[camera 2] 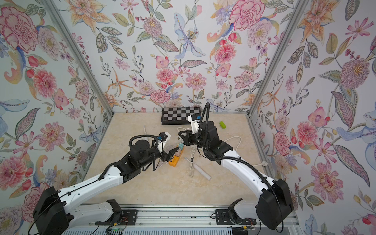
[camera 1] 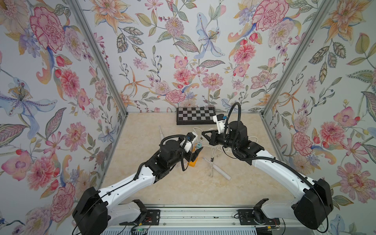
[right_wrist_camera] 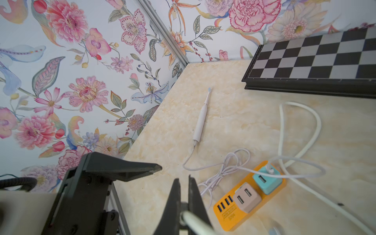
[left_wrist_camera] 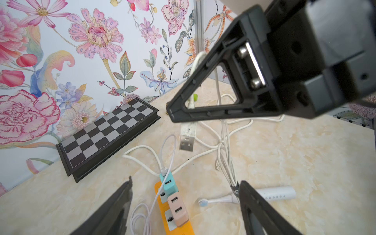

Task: Charge the electric toothbrush
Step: Pick up the charging cable from the center of the board, then insert the charging cable into the plug.

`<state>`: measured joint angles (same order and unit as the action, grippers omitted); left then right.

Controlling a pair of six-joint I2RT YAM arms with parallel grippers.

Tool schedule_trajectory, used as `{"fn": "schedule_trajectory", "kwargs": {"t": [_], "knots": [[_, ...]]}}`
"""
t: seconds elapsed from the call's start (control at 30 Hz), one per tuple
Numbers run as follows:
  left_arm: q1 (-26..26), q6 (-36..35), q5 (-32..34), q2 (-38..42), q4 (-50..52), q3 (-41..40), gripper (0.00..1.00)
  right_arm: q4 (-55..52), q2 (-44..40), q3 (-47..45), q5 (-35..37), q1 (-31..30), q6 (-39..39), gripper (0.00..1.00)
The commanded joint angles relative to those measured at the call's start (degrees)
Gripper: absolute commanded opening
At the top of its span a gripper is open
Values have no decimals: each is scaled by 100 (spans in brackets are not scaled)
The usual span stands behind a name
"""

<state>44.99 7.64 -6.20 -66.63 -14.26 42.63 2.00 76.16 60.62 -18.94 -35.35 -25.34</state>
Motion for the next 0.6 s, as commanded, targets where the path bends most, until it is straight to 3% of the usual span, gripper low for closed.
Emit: {"fn": "schedule_trajectory", "kwargs": {"t": [0.0,0.1,0.3,0.57], "knots": [[21,914,775,224,323,-377,94,323,169,-165,297,-139,1407,0],[18,1447,1037,280,613,-650,99,697,374,-433,505,-300,1997,0],[17,2161,1183,487,503,-1251,99,1616,945,-970,105,-301,2626,0],[18,2374,1277,542,497,-1446,99,1663,1811,-749,-418,-219,3589,0]]}}
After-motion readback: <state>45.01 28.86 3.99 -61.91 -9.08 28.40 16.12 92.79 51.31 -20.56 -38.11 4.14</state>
